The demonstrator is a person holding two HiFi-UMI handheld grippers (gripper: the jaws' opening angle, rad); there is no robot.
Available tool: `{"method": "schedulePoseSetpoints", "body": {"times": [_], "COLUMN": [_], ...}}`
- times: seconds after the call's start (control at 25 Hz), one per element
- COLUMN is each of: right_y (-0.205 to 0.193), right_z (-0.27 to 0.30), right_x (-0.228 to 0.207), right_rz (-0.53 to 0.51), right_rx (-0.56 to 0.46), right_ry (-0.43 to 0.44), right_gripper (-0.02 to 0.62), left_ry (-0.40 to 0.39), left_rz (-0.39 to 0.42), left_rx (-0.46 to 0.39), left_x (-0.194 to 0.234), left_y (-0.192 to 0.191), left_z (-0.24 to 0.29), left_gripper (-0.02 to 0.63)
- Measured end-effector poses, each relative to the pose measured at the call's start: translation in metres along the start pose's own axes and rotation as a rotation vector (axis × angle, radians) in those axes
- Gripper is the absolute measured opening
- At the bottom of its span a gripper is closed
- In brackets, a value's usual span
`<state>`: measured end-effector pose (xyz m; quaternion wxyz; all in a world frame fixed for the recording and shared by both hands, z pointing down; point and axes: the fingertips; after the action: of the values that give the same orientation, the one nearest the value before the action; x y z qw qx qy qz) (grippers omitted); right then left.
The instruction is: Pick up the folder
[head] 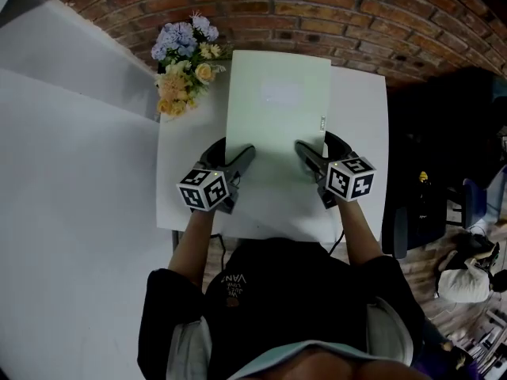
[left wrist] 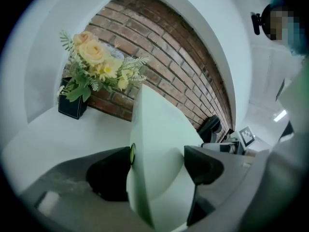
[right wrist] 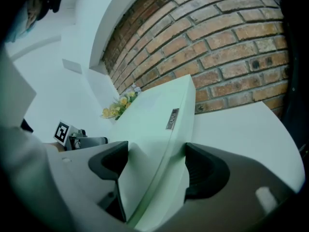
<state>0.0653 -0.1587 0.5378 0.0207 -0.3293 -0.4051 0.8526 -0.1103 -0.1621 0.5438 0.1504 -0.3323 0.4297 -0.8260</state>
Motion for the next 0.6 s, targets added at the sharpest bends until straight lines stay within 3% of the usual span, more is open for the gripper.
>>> {"method": "schedulePoseSetpoints", "body": {"times": [0.4,0.6], "right_y": [0.032,0.049], "right_z": [-0.032,-0.047], "right_x": [0.015,0.027], "right_rz": [-0.055,-0.136], "right_rx": [-0.093,-0.137], "right_ry": [0.044,0.059], "right_gripper": [0.359,0.359], "left_ry": [0.017,0.020], "left_rz": [0.044,0.097], "left_rx": [-0.114,-0.162], "left_x": [-0.032,-0.048], "left_y": [0.031,0.046], "left_z": [-0.016,-0.024], "left_gripper": [0.352,0.352]}}
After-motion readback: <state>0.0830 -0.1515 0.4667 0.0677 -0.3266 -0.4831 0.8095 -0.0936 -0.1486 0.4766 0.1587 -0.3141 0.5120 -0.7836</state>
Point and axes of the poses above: the fingertips, and each gripper's own axes: z forward along the fingers, x to its left, y out of its top, and after that the axes turned 6 degrees about z, right-handed
